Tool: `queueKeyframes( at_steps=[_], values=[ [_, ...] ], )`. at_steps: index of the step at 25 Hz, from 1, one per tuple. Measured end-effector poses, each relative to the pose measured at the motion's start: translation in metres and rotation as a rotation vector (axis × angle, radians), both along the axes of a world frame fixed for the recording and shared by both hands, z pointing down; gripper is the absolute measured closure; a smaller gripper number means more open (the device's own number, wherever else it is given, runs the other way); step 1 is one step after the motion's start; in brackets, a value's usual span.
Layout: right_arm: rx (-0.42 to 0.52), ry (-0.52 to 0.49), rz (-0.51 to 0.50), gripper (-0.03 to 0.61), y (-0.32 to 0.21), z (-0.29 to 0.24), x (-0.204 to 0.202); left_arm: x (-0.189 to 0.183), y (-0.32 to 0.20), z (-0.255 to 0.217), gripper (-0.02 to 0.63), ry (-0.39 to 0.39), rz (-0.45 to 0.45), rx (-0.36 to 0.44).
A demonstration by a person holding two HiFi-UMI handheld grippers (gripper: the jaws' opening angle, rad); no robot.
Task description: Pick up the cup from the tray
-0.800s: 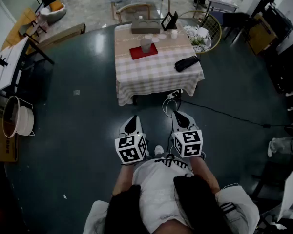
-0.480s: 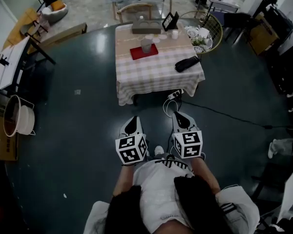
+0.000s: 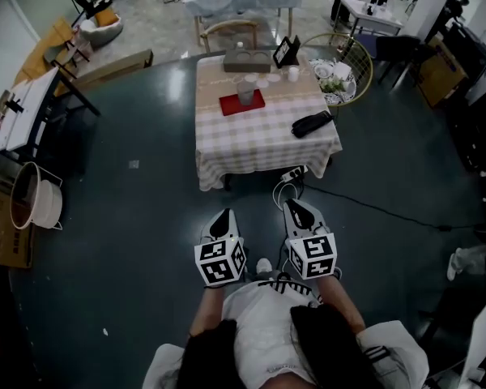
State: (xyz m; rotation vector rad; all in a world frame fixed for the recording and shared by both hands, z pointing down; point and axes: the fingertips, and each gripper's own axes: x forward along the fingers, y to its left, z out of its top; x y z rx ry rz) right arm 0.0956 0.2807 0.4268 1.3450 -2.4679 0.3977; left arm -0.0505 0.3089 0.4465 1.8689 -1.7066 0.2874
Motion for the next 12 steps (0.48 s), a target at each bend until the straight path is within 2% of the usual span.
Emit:
queueKeyframes(
  at_steps=[4, 6, 12],
  values=[
    [0.002, -0.035, -0.012, 0.551, -0.006, -0.001, 0.007, 0.007, -0.003, -0.003, 0.606, -0.012, -0.007, 0.012],
    [0.002, -0.035, -0.031, 0.483, -0.008, 0.001, 0.008, 0.009, -0.003, -0.003, 0.606, -0.015, -0.015, 0.019],
    [-0.011, -0.036, -0.073, 0.446, -0.015, 0.008, 0.001, -0.002, -0.006, 0.002, 0.606, -0.023, -0.057, 0.014]
  ],
)
